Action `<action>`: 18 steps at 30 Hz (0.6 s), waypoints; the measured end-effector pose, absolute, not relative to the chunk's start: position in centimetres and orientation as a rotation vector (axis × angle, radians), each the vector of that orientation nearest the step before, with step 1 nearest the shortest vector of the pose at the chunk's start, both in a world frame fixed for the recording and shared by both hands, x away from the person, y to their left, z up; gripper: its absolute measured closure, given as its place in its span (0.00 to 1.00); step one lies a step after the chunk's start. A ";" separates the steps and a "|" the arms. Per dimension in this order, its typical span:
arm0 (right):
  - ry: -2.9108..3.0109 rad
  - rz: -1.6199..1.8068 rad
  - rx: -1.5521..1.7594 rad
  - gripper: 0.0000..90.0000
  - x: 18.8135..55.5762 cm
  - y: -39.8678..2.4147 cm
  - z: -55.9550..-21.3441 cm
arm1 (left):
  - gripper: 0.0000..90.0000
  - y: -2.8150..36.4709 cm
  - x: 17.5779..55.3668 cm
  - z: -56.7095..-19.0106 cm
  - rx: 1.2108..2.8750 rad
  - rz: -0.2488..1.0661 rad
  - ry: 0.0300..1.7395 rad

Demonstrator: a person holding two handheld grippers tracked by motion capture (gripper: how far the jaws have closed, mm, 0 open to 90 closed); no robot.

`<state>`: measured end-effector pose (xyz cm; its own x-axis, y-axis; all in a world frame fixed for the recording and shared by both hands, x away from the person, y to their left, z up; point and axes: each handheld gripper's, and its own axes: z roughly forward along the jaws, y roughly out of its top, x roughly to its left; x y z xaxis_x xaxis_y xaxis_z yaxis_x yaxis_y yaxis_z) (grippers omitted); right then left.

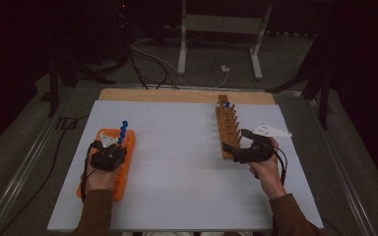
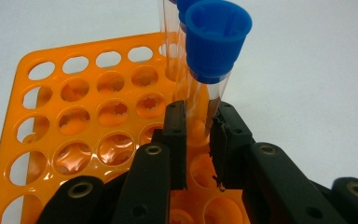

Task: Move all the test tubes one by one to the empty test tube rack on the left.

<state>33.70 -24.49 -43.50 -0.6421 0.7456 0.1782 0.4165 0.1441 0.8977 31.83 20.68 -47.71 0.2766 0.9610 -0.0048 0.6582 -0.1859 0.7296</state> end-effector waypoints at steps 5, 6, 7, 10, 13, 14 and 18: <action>2.117 1.498 1.123 0.00 33.7 -24.5 -43.5 | 0.85 20.9 31.8 -47.7 1.911 0.594 1.454; 2.116 1.499 1.125 0.00 33.7 -24.6 -43.5 | 0.83 20.9 31.8 -47.7 1.913 0.589 1.450; 2.115 1.500 1.128 0.00 33.8 -24.6 -43.5 | 0.81 21.0 31.8 -47.7 1.910 0.585 1.448; 2.119 1.498 1.131 0.00 33.8 -24.7 -43.7 | 0.77 21.2 31.6 -47.6 1.877 0.573 1.445; 2.120 1.498 1.130 0.00 33.8 -24.6 -43.7 | 0.68 21.6 31.4 -47.5 1.810 0.558 1.453; 2.119 1.499 1.129 0.00 33.8 -24.7 -43.7 | 0.68 21.8 31.2 -47.5 1.782 0.552 1.452; 2.115 1.503 1.133 0.00 33.8 -24.8 -43.6 | 0.64 22.2 30.8 -46.9 1.712 0.565 1.439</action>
<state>33.79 -24.75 -43.64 -0.6397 0.7456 0.1867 0.4216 0.1372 0.8964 30.79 22.18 -46.88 0.2494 0.9554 -0.1583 0.5919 -0.0210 0.8057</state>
